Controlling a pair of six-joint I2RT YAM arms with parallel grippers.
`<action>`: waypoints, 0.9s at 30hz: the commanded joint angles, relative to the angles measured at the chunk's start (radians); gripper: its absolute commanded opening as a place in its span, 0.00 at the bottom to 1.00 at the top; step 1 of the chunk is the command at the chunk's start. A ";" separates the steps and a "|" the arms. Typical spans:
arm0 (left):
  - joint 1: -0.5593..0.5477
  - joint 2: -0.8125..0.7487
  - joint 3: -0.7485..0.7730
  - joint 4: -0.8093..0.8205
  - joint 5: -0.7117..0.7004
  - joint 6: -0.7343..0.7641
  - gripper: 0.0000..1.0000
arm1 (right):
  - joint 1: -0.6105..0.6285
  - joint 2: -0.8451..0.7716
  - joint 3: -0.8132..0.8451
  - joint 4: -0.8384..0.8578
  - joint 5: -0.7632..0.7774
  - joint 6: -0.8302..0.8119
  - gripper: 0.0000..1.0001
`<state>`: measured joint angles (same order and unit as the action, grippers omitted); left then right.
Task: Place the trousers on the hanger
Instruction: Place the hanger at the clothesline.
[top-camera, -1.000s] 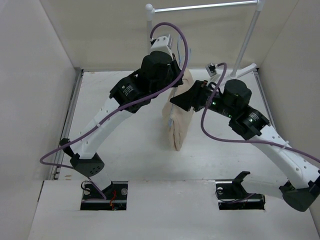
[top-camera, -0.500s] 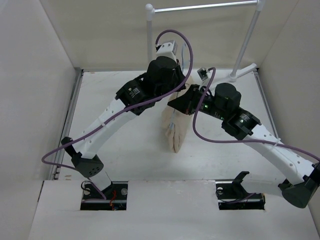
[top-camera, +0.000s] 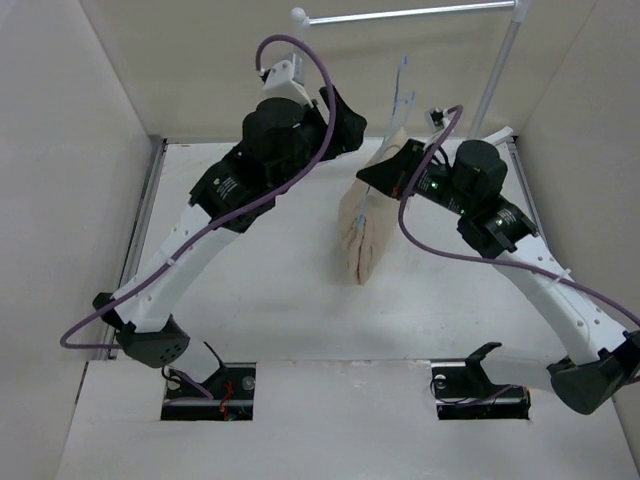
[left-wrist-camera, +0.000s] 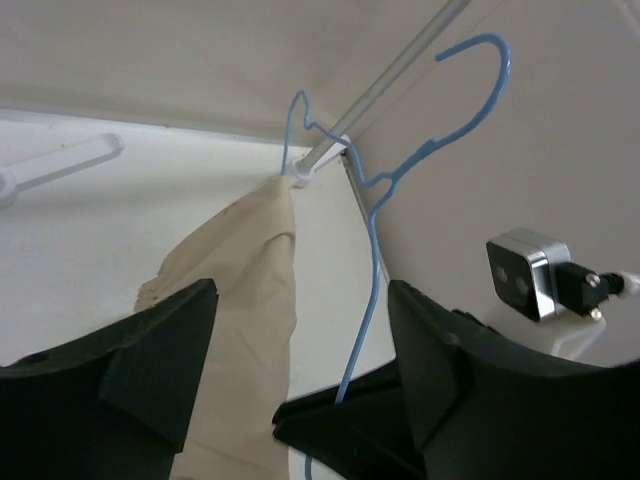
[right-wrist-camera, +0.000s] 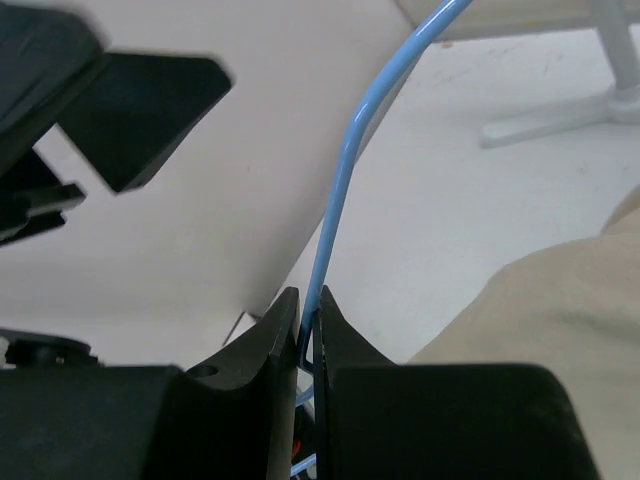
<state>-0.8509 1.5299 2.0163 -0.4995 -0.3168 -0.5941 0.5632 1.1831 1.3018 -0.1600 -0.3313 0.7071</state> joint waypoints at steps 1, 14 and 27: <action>0.032 -0.115 -0.037 0.081 0.001 0.011 0.73 | -0.076 0.041 0.135 0.103 -0.075 -0.037 0.01; 0.269 -0.404 -0.707 0.078 -0.004 -0.116 1.00 | -0.440 0.528 0.716 -0.084 -0.216 -0.080 0.01; 0.379 -0.386 -0.919 0.101 0.127 -0.173 1.00 | -0.495 0.760 0.893 -0.131 -0.216 -0.049 0.03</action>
<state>-0.4908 1.1481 1.1084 -0.4488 -0.2325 -0.7452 0.0715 1.9598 2.1502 -0.3725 -0.5251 0.6674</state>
